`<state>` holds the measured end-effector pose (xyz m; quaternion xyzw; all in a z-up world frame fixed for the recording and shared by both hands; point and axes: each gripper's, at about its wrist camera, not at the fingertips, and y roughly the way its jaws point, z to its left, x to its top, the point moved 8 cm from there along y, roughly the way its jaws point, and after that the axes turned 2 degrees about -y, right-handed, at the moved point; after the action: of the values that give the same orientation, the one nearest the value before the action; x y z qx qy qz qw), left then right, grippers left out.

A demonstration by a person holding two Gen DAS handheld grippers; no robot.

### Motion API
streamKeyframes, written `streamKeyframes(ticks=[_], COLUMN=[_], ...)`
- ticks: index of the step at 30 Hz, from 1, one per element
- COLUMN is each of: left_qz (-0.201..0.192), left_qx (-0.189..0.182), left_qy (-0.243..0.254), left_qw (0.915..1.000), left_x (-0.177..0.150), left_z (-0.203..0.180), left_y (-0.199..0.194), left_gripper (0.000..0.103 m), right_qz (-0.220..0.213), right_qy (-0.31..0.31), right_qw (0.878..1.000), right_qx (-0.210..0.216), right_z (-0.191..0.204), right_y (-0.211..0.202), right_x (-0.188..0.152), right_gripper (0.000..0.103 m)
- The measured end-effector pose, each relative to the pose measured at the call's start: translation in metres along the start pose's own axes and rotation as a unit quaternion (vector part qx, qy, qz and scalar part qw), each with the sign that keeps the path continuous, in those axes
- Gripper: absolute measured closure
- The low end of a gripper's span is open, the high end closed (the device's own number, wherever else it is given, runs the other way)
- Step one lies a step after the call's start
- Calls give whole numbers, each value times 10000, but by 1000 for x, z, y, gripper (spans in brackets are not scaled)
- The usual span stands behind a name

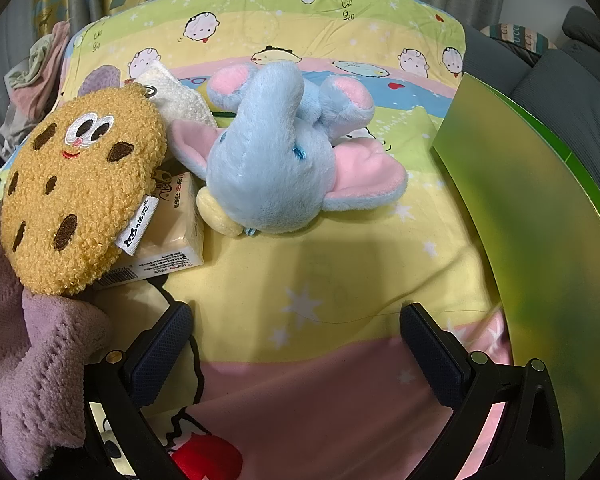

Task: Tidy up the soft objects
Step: 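Move the right tool to the cookie plush and close it on its top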

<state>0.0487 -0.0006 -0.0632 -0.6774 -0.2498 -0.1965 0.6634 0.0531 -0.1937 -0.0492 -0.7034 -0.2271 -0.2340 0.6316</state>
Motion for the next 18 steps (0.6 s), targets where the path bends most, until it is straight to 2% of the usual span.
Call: streamKeyframes(ticks=[6,11,14,16,18], left_qz=[-1,0,-16,-22,-18], left_qx=[1,-6,1,30,17], left_qy=[1,-4,-18,-6,-29], left_qw=[10000,10000,10000,10000,10000], left_x=[0,0,-2,-3,-3], left_z=[0,0,-1,-2,-3], left_y=[0,0,-1,-2,-2], left_gripper=[1,1,1,1,1], right_qz=[14,166,365,216,-69], right_qy=[-11,54,-169,-132,86], right_qw=[10000,9998,9992,9997,9999], right_qx=[-11,-11,-7,-77,67], right_z=[0,-1,-5,-14,-26], right_y=[0,3,-4,-22,-44], right_x=[0,4,6,13,23], right_gripper=[0,0,0,0,0])
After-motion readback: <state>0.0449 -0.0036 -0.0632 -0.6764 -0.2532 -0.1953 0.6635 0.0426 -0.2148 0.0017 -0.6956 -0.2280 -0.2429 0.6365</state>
